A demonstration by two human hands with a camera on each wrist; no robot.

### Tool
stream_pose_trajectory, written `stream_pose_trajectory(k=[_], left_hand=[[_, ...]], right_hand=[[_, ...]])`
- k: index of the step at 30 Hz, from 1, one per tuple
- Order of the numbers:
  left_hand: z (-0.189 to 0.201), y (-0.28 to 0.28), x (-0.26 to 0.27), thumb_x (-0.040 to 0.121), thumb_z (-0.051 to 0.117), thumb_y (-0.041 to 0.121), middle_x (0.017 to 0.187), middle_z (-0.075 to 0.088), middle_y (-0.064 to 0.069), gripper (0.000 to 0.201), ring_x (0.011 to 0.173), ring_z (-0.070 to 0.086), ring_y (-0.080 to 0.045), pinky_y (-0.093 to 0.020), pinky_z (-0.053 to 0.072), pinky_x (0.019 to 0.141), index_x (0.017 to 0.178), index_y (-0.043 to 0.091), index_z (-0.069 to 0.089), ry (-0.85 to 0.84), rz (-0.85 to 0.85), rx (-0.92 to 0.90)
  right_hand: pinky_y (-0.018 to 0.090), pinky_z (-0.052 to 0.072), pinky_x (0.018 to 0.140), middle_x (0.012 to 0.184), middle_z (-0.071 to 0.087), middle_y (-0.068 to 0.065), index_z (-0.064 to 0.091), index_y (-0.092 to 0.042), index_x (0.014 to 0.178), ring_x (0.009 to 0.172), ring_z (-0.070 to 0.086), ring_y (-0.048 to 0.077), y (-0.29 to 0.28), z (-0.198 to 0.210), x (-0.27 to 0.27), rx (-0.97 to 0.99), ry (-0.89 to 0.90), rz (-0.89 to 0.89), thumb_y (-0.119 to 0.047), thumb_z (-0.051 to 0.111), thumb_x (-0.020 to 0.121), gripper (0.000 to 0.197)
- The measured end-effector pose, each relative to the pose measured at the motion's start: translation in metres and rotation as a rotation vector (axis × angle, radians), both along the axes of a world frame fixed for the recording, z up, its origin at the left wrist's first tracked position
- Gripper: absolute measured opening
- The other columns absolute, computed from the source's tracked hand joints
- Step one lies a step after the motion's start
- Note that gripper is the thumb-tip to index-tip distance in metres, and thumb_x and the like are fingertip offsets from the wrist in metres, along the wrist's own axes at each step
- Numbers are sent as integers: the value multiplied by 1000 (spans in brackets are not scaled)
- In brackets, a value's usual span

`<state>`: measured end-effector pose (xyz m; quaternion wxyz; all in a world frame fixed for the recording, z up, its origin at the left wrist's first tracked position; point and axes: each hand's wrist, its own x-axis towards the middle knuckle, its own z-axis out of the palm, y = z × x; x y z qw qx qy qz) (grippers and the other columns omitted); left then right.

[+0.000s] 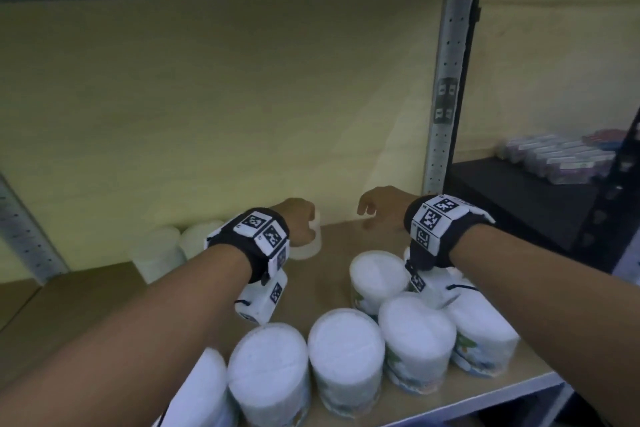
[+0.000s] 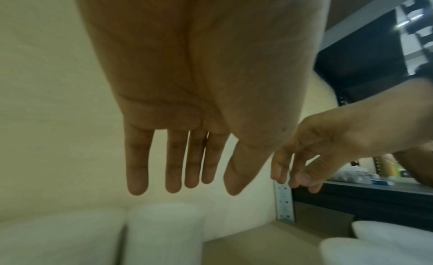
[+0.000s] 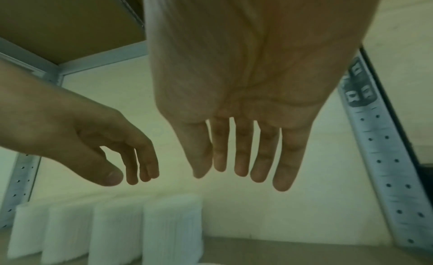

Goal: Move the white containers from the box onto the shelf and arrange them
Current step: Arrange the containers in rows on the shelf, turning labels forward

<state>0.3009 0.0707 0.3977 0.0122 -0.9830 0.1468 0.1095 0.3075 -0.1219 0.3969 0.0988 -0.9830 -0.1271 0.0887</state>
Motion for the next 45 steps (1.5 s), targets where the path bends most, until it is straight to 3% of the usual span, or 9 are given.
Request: stream_pose_trajectory(k=[7,14,19,22,26,36,40,43,45], left_hand=[[-12,64,23,96,51,28,144,42,-11,50,129,45,-27,-32,40,101,140,8,40,-39,139,-62],[-34,107,50,95,52,32,145,35,-13,54,131,41,-29,-37,38,105,141,9,37,-49,213,-83],[-49,114,65,93,54,40,143,36,-16,60,128,44,-33,-41,42,104,140,7,39,-81,240,-85],[-55,110,72,92,53,42,144,36,-15,58,130,43,-33,-44,41,105,139,9,42,-107,222,-99],[-60,107,76,95,50,39,144,35,-17,54,130,40,-32,-43,39,107,137,5,43,-111,184,-122],[-61,110,76,93,53,42,141,39,-17,59,125,47,-32,-37,41,104,135,2,47,-106,169,-176],[-63,111,75,92,55,42,142,38,-15,60,127,45,-30,-36,39,105,138,5,44,-106,176,-197],[-62,111,75,92,56,41,142,38,-14,60,127,44,-30,-37,39,106,138,5,43,-111,179,-202],[-63,110,76,92,55,41,143,37,-15,60,128,44,-30,-38,38,107,139,5,42,-107,180,-197]], right_hand=[[29,39,101,137,49,8,54,-10,129,124,49,25,54,-9,28,0,-27,34,-24,57,93,38],[34,42,101,139,48,10,50,-9,133,125,50,27,103,-19,59,-20,-23,32,-36,54,94,48],[39,46,101,133,56,17,56,-1,129,121,56,32,124,-29,74,-49,9,-22,-38,56,93,52],[38,48,98,128,60,12,60,-10,124,118,58,30,128,-36,78,-77,-34,-48,-41,68,82,53],[37,46,97,130,58,13,58,-10,125,120,56,31,132,-38,80,-115,-49,-52,-41,72,79,58],[39,44,102,138,52,21,51,4,134,124,54,34,139,-34,82,-178,26,-5,-30,59,92,54],[30,37,106,151,36,10,42,-9,142,134,43,26,134,-29,81,-203,51,34,-13,58,93,52],[30,39,103,152,34,8,45,-15,140,134,43,27,132,-30,79,-158,44,55,-2,48,93,49],[32,41,102,150,35,9,44,-13,140,132,44,28,132,-34,79,-135,31,40,-5,46,95,46]])
